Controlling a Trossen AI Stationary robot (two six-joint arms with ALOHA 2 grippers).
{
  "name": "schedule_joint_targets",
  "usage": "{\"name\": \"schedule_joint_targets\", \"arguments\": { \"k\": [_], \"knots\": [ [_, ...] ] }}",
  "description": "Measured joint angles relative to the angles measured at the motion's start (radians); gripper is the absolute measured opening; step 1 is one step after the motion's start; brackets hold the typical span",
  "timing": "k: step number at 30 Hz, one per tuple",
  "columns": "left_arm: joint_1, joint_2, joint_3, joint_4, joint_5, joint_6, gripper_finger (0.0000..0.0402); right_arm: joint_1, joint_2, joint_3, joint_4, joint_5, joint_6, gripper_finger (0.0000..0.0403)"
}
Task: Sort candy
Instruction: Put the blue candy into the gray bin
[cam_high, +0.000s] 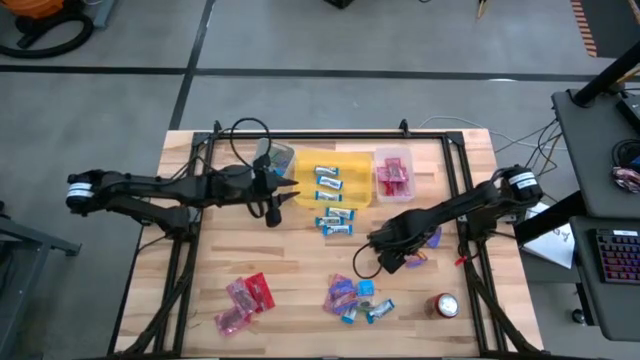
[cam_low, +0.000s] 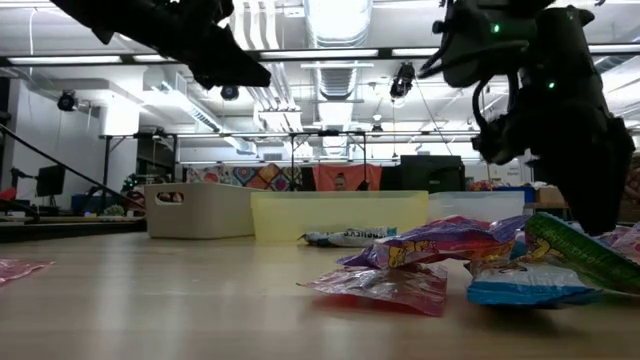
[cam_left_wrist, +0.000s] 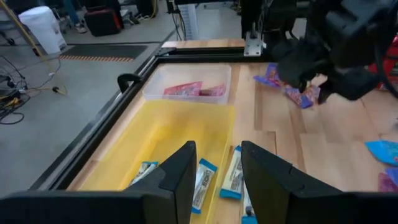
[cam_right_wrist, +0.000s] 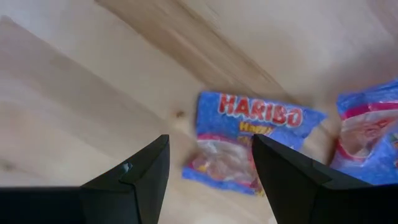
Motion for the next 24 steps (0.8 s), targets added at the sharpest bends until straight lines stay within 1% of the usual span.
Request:
{"name": "schedule_joint_targets", "arguments": {
  "k": [7, 10, 14, 18, 21, 22, 24],
  "knots": [
    [0.0, 0.008, 0.001, 0.006, 0.0, -0.003, 0.0111, 0.0, 0.109, 0.007, 0.019, -0.004, -0.065, 0.022],
    [0.0, 0.008, 0.001, 0.011, 0.0, -0.003, 0.0111, 0.0, 0.145, 0.013, 0.026, -0.011, -0.08, 0.0205],
    [0.0, 0.013, 0.001, 0.02, 0.0, -0.007, 0.0111, 0.001, 0.15, 0.019, 0.041, 0.002, -0.083, 0.0155],
    [0.0, 0.034, 0.0, 0.042, 0.0, -0.016, 0.0111, 0.002, 0.122, 0.027, 0.043, 0.009, -0.084, 0.0087],
    [0.0, 0.054, 0.0, 0.055, 0.0, -0.032, 0.0111, 0.005, 0.093, 0.03, 0.04, 0.046, -0.084, 0.0037],
    [-0.002, 0.062, 0.0, 0.055, 0.0, -0.037, 0.0111, 0.006, 0.081, 0.031, 0.041, 0.061, -0.086, 0.0024],
    [-0.005, 0.079, 0.0, 0.064, 0.001, -0.053, 0.0111, 0.008, 0.054, 0.034, 0.048, 0.107, -0.086, 0.0015]
  ]
}}
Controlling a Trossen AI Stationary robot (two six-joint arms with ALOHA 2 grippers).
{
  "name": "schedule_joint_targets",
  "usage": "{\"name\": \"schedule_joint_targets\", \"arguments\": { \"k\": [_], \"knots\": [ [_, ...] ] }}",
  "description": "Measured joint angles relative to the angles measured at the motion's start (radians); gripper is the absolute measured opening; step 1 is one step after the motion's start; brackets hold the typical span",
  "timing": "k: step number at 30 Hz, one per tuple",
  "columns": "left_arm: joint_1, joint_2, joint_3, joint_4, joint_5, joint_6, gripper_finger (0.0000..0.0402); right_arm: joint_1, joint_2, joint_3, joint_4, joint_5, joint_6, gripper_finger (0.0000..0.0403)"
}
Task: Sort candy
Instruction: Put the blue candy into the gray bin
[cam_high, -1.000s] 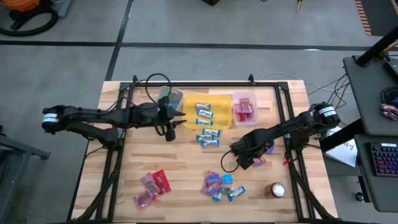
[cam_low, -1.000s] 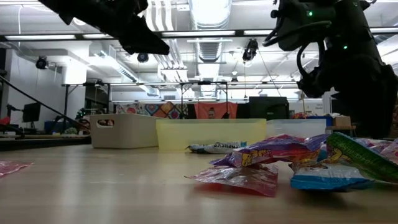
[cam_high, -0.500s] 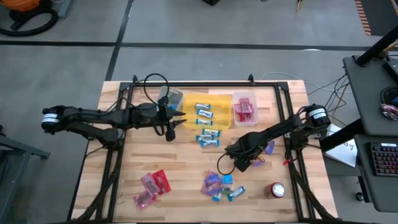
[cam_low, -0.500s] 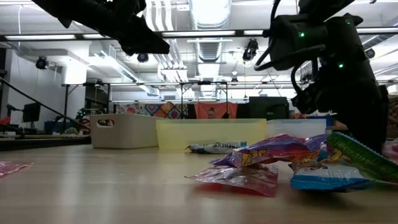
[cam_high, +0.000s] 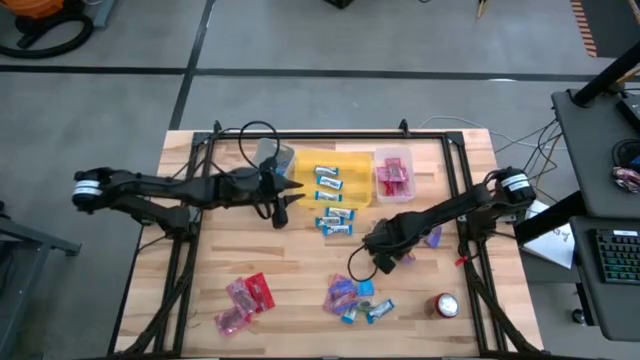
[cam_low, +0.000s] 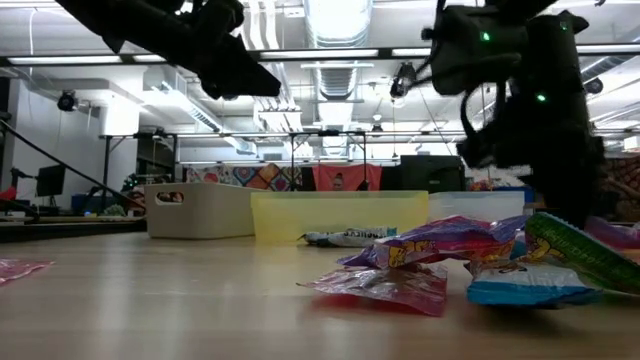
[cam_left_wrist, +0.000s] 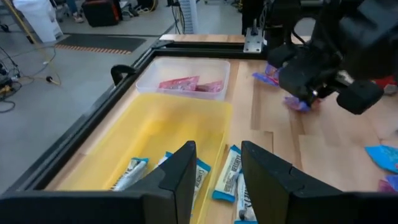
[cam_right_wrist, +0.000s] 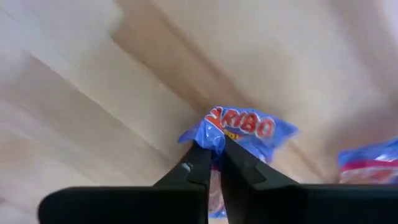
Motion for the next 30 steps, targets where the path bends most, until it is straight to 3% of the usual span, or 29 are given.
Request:
{"name": "schedule_joint_targets", "arguments": {
  "k": [5, 9, 15, 22, 27, 30],
  "knots": [
    [-0.026, 0.042, 0.0, 0.04, 0.04, -0.014, 0.0111, 0.01, -0.095, 0.001, 0.009, 0.047, -0.019, 0.0012],
    [-0.049, 0.082, 0.0, 0.133, 0.127, -0.001, 0.0111, 0.016, -0.192, -0.001, 0.114, 0.125, -0.093, 0.0012],
    [-0.063, 0.162, 0.0, 0.268, 0.291, -0.006, 0.0111, 0.034, -0.33, -0.067, 0.548, 0.188, -0.39, 0.0012],
    [-0.062, 0.266, 0.0, 0.464, 0.484, -0.053, 0.0122, 0.042, -0.378, -0.21, 1.119, 0.075, -0.812, 0.0012],
    [-0.063, 0.359, 0.0, 0.639, 0.603, -0.088, 0.0149, 0.039, -0.352, -0.255, 1.333, 0.047, -0.963, 0.0012],
    [-0.063, 0.422, 0.0, 0.746, 0.626, -0.113, 0.0167, 0.039, -0.335, -0.251, 1.365, 0.042, -1.001, 0.0012]
  ]
}}
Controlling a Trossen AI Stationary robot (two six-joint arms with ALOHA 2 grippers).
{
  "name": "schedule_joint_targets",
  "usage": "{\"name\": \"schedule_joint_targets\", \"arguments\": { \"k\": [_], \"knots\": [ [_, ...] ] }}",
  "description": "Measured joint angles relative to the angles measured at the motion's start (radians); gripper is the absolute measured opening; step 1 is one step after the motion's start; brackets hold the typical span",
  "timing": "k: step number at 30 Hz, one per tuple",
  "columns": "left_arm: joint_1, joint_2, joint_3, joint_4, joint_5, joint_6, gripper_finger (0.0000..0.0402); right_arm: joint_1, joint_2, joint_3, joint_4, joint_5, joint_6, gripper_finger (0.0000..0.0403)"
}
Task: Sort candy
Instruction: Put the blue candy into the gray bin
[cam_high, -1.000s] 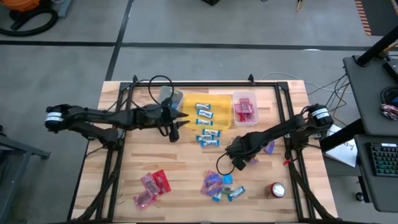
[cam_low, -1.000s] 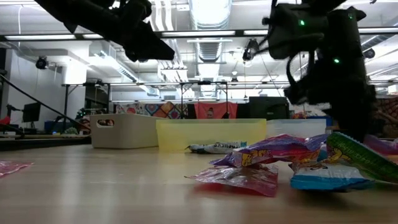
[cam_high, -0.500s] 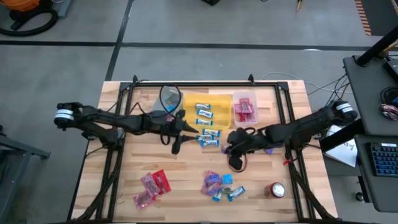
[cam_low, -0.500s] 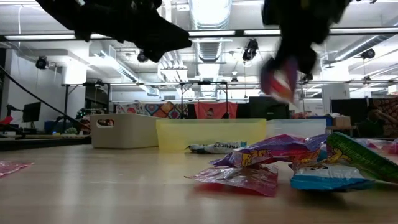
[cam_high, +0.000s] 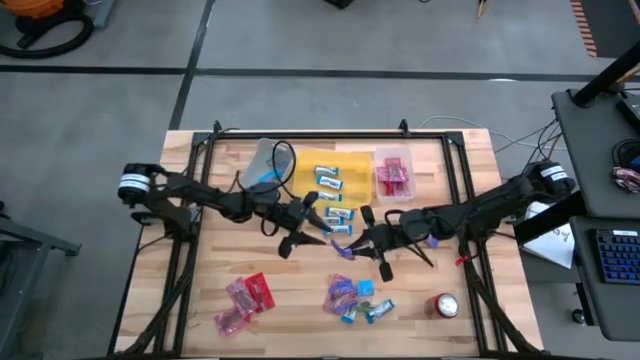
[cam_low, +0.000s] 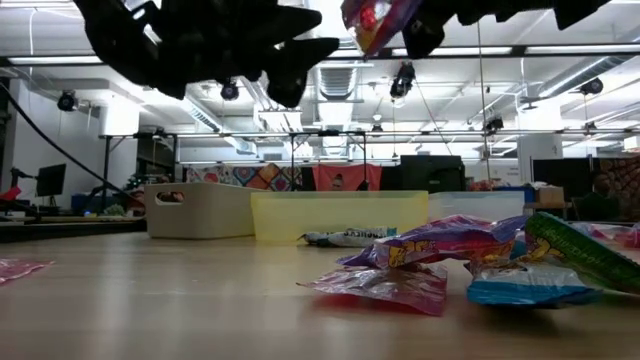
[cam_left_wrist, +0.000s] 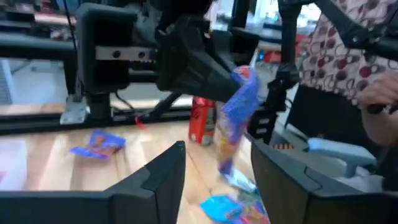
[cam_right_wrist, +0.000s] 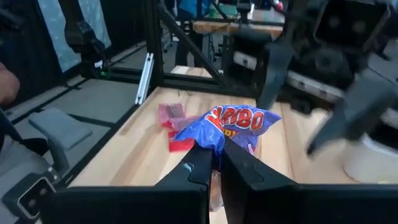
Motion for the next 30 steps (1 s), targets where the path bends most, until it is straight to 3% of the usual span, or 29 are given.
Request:
{"name": "schedule_joint_targets", "arguments": {
  "k": [8, 16, 21, 27, 30],
  "knots": [
    [0.0, 0.128, 0.015, 0.234, 0.076, -0.063, 0.0192, -0.004, 0.018, 0.022, 0.005, -0.001, -0.029, 0.0012],
    [-0.016, 0.205, 0.085, 0.246, 0.107, -0.077, 0.0187, -0.004, 0.022, 0.024, 0.012, 0.009, -0.042, 0.0012],
    [-0.018, 0.209, 0.094, 0.253, 0.131, -0.069, 0.0133, -0.004, 0.02, 0.024, -0.013, 0.01, -0.033, 0.0012],
    [-0.014, 0.207, 0.091, 0.248, 0.132, -0.077, 0.0015, -0.003, 0.019, 0.024, -0.034, 0.075, -0.011, 0.0012],
    [-0.005, 0.205, 0.09, 0.247, 0.131, -0.11, 0.001, -0.003, 0.018, 0.024, -0.039, 0.139, 0.007, 0.0015]
  ]
}}
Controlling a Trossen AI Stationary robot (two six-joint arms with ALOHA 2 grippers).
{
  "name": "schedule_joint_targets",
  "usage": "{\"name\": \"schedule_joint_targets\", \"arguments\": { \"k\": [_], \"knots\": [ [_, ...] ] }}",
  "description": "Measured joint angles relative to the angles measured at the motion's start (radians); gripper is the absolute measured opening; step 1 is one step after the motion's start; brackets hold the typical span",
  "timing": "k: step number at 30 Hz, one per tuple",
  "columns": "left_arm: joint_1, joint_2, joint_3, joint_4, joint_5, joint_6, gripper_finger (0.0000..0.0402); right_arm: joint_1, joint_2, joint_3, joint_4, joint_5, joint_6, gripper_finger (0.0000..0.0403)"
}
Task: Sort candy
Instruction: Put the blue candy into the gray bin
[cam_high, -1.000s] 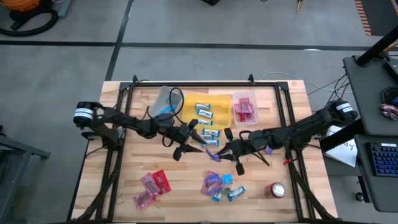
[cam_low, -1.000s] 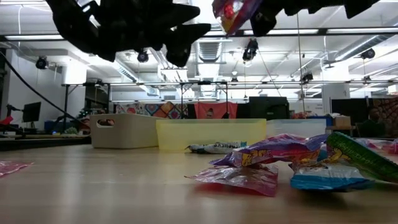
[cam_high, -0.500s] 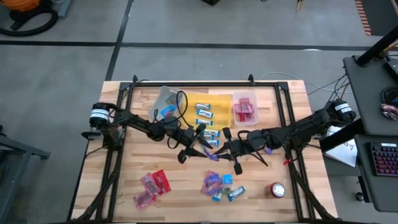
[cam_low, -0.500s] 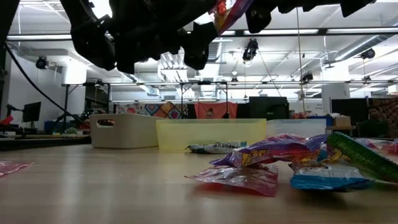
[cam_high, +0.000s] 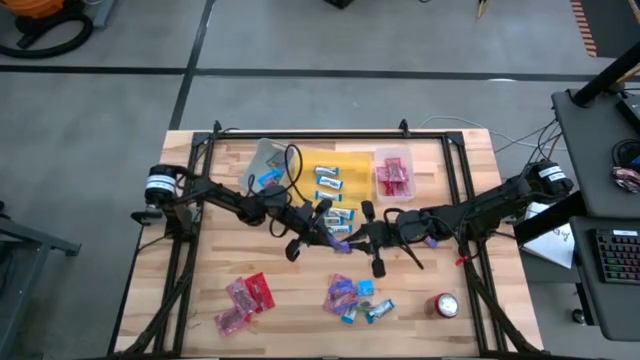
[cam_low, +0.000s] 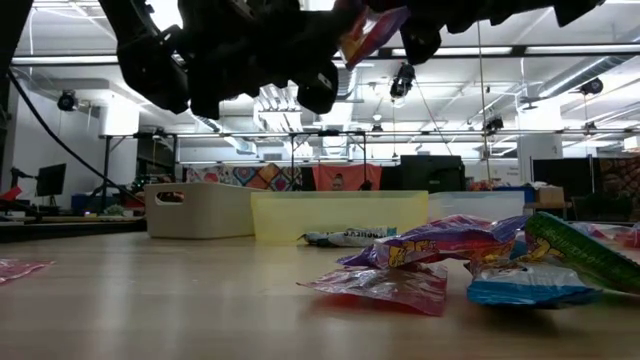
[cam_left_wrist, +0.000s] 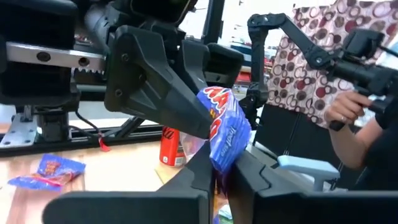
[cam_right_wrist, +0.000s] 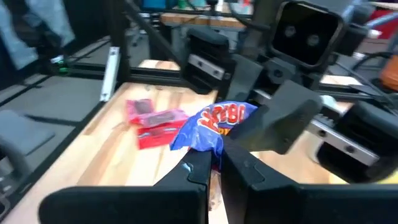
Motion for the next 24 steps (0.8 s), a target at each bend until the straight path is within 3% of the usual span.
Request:
{"name": "schedule_joint_targets", "arguments": {
  "k": [5, 13, 20, 24],
  "knots": [
    [0.024, -0.032, -0.002, -0.052, 0.003, -0.048, 0.0001, -0.001, 0.0, 0.0, -0.001, 0.033, 0.02, 0.0031],
    [0.066, -0.188, -0.003, -0.379, -0.015, 0.033, 0.0, -0.001, -0.002, 0.002, -0.02, 0.114, 0.047, 0.0093],
    [0.072, -0.37, 0.006, -0.79, -0.261, 0.155, 0.0, -0.001, -0.017, 0.004, -0.036, 0.258, 0.11, 0.0151],
    [0.075, -0.476, 0.048, -1.106, -0.521, 0.233, 0.0, -0.001, -0.029, 0.005, -0.041, 0.299, 0.167, 0.0178]
  ]
}}
